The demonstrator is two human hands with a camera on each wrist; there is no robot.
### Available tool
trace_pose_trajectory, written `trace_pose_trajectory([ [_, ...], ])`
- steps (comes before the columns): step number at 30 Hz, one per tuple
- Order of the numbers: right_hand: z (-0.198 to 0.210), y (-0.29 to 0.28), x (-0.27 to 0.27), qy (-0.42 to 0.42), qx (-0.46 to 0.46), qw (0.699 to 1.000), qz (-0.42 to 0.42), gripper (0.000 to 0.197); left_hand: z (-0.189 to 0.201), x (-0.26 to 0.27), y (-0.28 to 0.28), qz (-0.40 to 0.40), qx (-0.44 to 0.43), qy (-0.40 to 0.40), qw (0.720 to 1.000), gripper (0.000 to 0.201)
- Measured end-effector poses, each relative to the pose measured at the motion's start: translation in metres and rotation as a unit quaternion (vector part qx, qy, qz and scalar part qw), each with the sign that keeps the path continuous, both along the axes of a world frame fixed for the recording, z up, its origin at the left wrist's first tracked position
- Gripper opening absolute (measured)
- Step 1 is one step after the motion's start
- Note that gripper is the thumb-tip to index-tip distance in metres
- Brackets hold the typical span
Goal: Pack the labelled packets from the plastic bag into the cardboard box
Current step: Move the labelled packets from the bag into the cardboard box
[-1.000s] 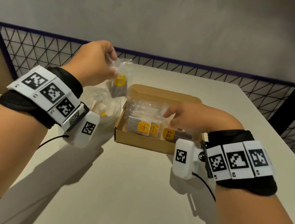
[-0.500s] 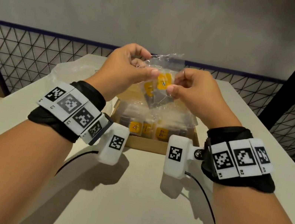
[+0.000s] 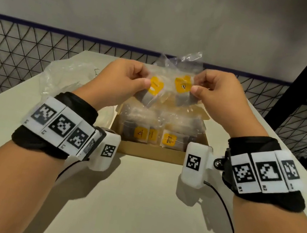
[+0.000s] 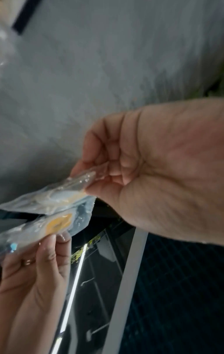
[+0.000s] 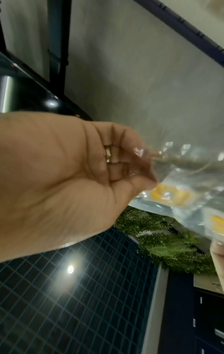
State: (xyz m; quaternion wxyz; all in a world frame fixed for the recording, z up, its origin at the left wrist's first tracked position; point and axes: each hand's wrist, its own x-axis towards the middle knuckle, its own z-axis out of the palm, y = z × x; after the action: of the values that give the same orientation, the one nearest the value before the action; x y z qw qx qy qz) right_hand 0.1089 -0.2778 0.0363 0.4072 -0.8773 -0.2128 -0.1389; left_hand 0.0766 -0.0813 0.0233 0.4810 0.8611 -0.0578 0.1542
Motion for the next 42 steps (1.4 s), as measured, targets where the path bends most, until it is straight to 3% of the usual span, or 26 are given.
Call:
trace_pose_trajectory([
  [4,0.004,-0.004,-0.005,0.068,-0.193,0.979,0.012,0.022,0.002,0.001,0.007,0.034,0.194,-0.010,0.980,0.015],
  [10,-0.004,-0.003,-0.008,0.106,-0.291,0.949,0.052,0.029,-0.009,-0.003,0.006,-0.047,0.344,0.074,0.935,0.034],
  [18,-0.014,0.000,-0.005,0.147,-0.377,0.913,0.048,0.022,-0.024,0.003,0.001,-0.077,0.390,0.149,0.905,0.038],
  [22,-0.014,-0.001,-0.006,0.185,-0.383,0.904,0.046,0.019,-0.023,0.002,0.006,-0.059,0.419,0.147,0.894,0.033],
  [28,-0.011,-0.001,-0.009,0.173,-0.383,0.907,0.009,0.022,-0.021,0.001,0.010,-0.032,0.420,0.106,0.901,0.026],
  [33,-0.010,0.001,-0.014,0.179,-0.415,0.892,0.020,0.028,-0.021,0.000,0.008,-0.028,0.438,0.117,0.891,0.014],
  [37,-0.011,0.002,-0.012,0.184,-0.443,0.877,0.007,0.029,-0.016,-0.002,0.009,-0.010,0.439,0.133,0.889,0.024],
  [42,-0.012,0.007,-0.010,0.196,-0.454,0.869,0.011,0.032,-0.009,-0.007,0.005,-0.068,0.421,0.127,0.896,0.018],
])
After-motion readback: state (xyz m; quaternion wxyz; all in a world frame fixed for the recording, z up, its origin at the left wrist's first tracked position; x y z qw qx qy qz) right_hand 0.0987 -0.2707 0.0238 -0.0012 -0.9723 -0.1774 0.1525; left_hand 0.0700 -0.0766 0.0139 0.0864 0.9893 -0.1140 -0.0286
